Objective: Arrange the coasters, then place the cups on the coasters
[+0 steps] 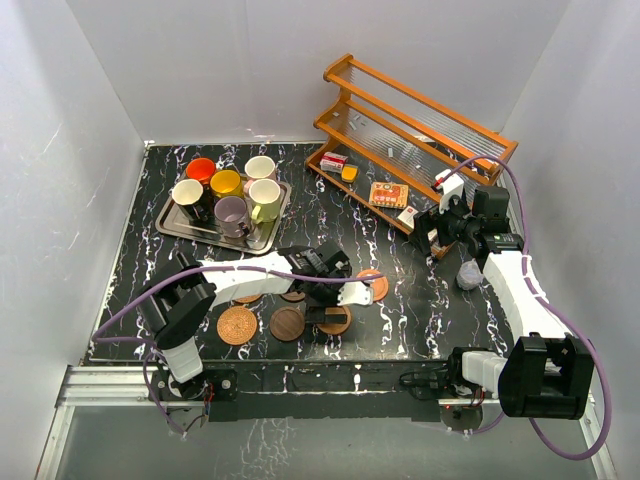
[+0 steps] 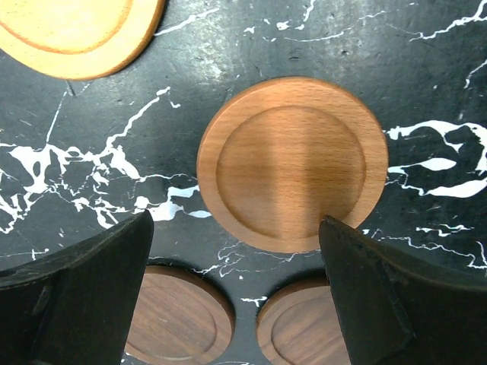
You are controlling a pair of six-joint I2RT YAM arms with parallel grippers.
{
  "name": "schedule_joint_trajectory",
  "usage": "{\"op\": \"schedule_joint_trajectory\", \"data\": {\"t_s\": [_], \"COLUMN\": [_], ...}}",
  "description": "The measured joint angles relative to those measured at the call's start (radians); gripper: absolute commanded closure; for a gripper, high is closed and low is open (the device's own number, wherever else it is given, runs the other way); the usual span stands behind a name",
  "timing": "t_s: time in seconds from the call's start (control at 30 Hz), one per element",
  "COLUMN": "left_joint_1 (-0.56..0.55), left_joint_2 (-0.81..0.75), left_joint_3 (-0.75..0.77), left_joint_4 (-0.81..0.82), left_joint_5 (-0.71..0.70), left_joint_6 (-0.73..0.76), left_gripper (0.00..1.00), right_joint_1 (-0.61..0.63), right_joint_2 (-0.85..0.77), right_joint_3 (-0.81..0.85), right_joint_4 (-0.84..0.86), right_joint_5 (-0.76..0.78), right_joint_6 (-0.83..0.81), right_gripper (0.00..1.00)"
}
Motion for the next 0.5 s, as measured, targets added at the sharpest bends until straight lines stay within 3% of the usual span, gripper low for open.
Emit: {"op": "schedule_joint_trajectory", "data": {"t_s": [0.5], "left_joint_1": [0.000], "left_joint_2": [0.000], "left_joint_3": [-0.002], "left_joint_4": [-0.068], "left_joint_5": [0.078], "left_joint_6": [-0.011], "left_gripper": [0.12], "right_joint_1": [-0.001], "right_joint_2": [0.000], "right_joint_3": [0.000], "right_joint_4": [0.000], "right_joint_5": [0.000], "right_joint_6": [0.000], "right_gripper": [0.02]}}
